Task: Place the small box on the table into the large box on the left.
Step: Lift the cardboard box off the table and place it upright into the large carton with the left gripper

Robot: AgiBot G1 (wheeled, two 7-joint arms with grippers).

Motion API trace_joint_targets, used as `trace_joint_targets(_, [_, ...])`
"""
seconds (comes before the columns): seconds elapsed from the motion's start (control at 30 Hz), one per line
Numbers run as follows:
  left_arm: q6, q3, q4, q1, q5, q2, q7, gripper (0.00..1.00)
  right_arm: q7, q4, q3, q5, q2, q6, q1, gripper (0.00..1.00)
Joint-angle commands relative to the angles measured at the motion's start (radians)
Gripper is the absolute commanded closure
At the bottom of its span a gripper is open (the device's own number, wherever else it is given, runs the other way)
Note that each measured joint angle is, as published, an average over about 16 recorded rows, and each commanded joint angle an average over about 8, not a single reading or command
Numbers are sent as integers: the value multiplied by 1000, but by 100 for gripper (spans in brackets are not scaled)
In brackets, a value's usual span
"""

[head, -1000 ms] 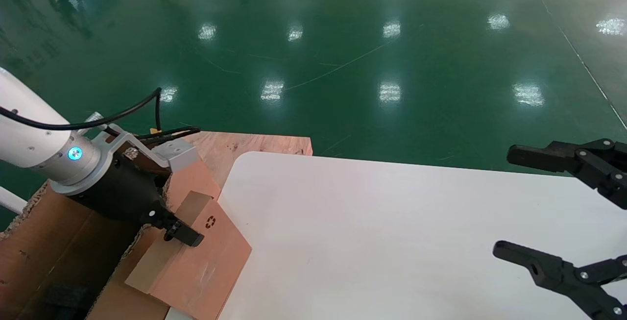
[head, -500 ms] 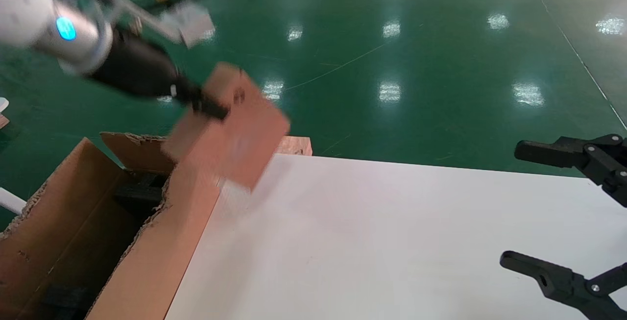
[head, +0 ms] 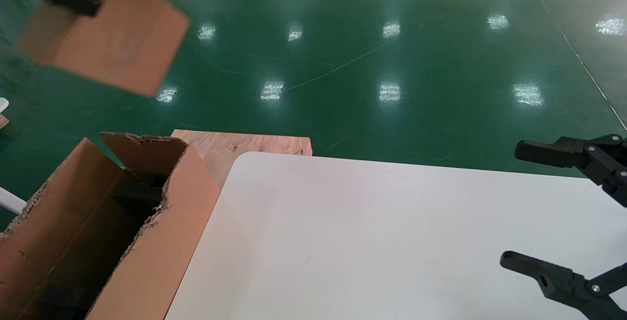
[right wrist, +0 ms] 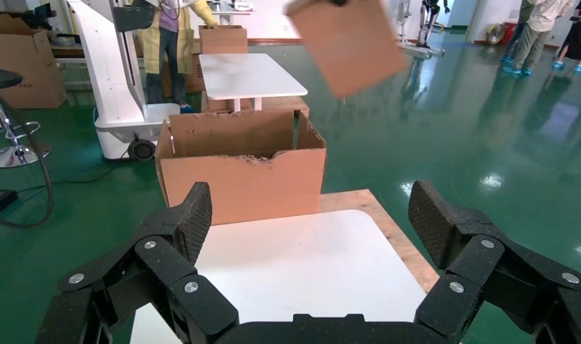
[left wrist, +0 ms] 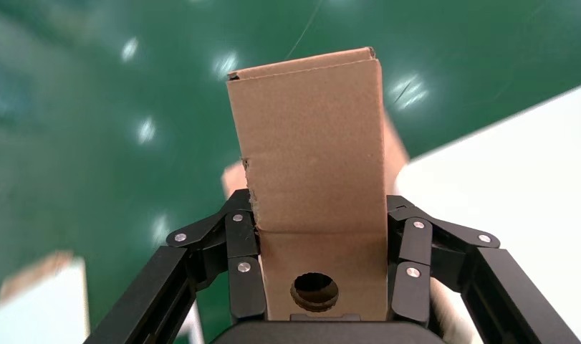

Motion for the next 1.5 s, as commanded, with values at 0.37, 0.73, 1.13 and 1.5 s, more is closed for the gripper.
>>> trace_joint_targets(0.37, [68, 239, -141, -163, 15, -232, -134, 100, 0, 0, 0, 0, 0, 0, 0, 0])
trace_joint_targets(0.73, [38, 402, -135, -141, -68, -273, -189, 100, 0, 0, 0, 0, 0, 0, 0, 0])
trace_joint_targets(1.13, [-82, 469, -55, -7, -147, -282, -181, 100, 0, 0, 0, 0, 0, 0, 0, 0])
trace_joint_targets(1.5, [-142, 503, 53, 80, -196, -279, -107, 100, 0, 0, 0, 0, 0, 0, 0, 0])
